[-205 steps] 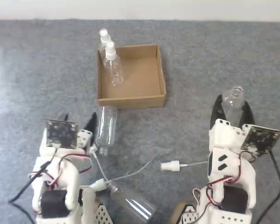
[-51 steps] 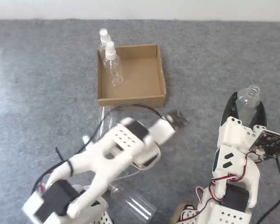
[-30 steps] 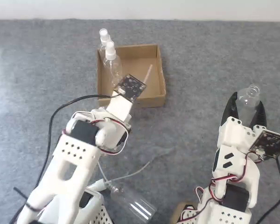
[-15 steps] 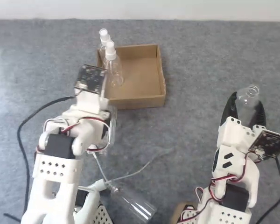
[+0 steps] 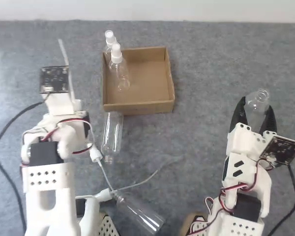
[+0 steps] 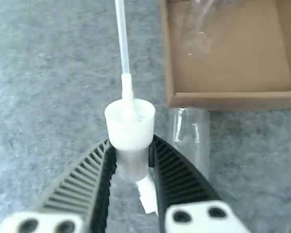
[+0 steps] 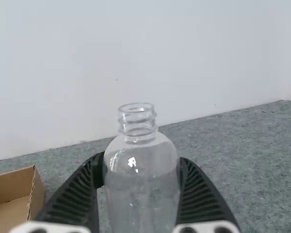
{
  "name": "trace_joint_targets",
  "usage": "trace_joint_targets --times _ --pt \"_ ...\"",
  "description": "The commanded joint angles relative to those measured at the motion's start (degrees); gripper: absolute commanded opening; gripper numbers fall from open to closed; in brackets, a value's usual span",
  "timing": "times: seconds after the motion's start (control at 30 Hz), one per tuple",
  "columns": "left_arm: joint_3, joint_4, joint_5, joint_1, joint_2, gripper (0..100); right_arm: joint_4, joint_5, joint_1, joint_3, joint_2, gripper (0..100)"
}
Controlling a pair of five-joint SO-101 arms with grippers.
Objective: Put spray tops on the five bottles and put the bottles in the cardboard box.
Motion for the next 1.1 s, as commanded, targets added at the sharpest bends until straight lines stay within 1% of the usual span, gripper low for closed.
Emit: trace_joint_targets --times 0.0,0.17,0.37,0.5,0.63,0.83,0.9,1.0,1.07 --pt "-1.4 -1.3 0.7 -4.5 -1.5 1 -1.5 0.0 -0.6 -0.5 -0.8 0.6" --pt "-1.6 -1.2 0.3 -7.6 0.4 1 -1.5 0.0 -1.5 -0.4 -0.8 0.6" --pt "-7.3 -1.2 0.3 -8.2 14.4 1 -1.5 0.0 -2.9 -0.1 -0.8 0.6" --pt "-11.6 -1.2 0.6 -11.4 22.3 1 -1.5 0.0 -3.0 -0.1 -0.8 0.6" --pt "-13.8 -1.2 0.6 -14.8 27.3 1 -1.5 0.0 -3.0 -0.1 -0.7 0.6" --pt "-13.8 -1.1 0.9 -18.0 31.0 1 -1.5 0.0 -3.0 -0.1 -0.7 0.6" --pt "-13.8 -1.1 4.7 -19.9 31.6 1 -1.5 0.0 -3.0 -0.1 -0.7 0.6" --pt "-13.3 -1.1 14.6 -23.3 32.1 1 -1.5 0.0 -3.0 -0.1 -0.7 0.6" --pt "-11.9 -1.4 17.6 -25.1 31.9 1 -1.5 0.0 -3.0 -0.1 -0.7 0.6"
